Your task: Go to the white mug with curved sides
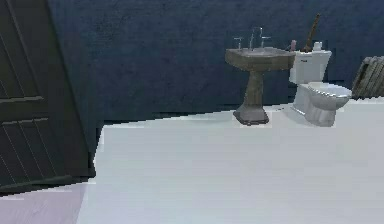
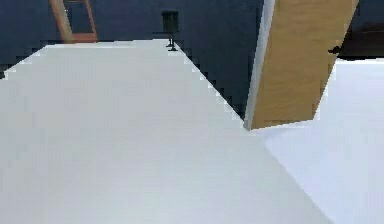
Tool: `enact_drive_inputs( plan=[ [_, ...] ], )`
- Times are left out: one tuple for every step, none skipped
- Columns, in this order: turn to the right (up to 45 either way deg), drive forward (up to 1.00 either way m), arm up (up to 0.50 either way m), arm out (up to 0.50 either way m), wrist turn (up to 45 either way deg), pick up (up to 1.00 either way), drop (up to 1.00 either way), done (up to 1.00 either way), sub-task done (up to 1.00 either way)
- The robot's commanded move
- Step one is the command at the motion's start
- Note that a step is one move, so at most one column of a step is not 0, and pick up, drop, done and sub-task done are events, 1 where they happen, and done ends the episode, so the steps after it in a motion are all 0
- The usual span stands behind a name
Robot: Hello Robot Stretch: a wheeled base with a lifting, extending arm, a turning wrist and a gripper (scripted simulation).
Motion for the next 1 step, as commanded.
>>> enact_drive_inputs(
  plan=[
    [0.0, 0.10, 0.00, 0.00, 0.0, 0.00, 0.00, 0.00, 0.00]
  ],
)
